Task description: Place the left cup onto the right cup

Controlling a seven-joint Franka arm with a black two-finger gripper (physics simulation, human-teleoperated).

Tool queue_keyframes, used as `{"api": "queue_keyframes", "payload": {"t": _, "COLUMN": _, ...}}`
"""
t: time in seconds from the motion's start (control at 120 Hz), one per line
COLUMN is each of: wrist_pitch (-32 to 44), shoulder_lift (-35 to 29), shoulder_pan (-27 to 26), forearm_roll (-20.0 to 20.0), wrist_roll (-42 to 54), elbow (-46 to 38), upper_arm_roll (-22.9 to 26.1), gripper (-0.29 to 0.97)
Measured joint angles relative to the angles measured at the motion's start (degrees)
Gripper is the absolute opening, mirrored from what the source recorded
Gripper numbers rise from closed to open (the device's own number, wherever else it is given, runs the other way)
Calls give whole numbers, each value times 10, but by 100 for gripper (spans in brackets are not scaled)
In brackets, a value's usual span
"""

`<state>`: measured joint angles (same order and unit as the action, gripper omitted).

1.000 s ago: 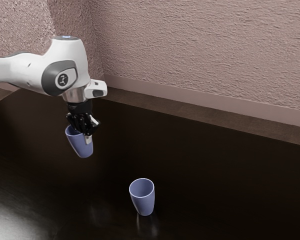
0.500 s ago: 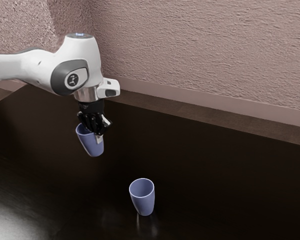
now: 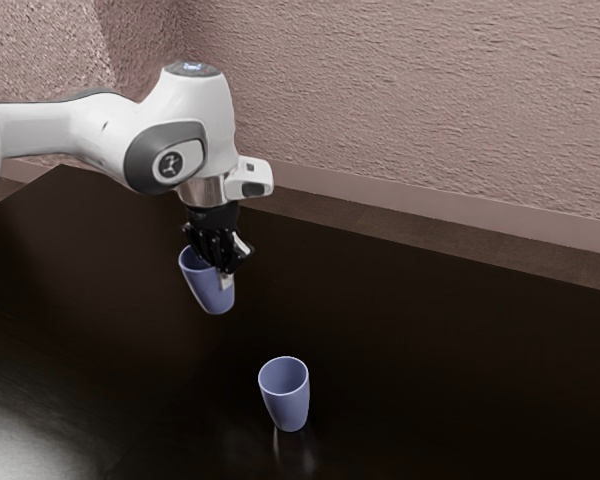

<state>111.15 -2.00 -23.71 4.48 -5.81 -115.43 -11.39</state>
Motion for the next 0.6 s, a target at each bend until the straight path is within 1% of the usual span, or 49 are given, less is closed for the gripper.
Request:
{"api": "queue_keyframes", "payload": {"t": 0.35, "wrist_pitch": 0, "shoulder_lift": 4, "shoulder_pan": -3, "forearm_roll": 2, "wrist_roll": -31, "elbow": 3, "upper_arm_roll": 25, "gripper": -10}}
{"api": "queue_keyframes", "payload": {"t": 0.6, "wrist_pitch": 0, "shoulder_lift": 3, "shoulder_pan": 1, "forearm_roll": 2, "wrist_roll": -53, "elbow": 4, "upper_arm_roll": 58, "gripper": -10}}
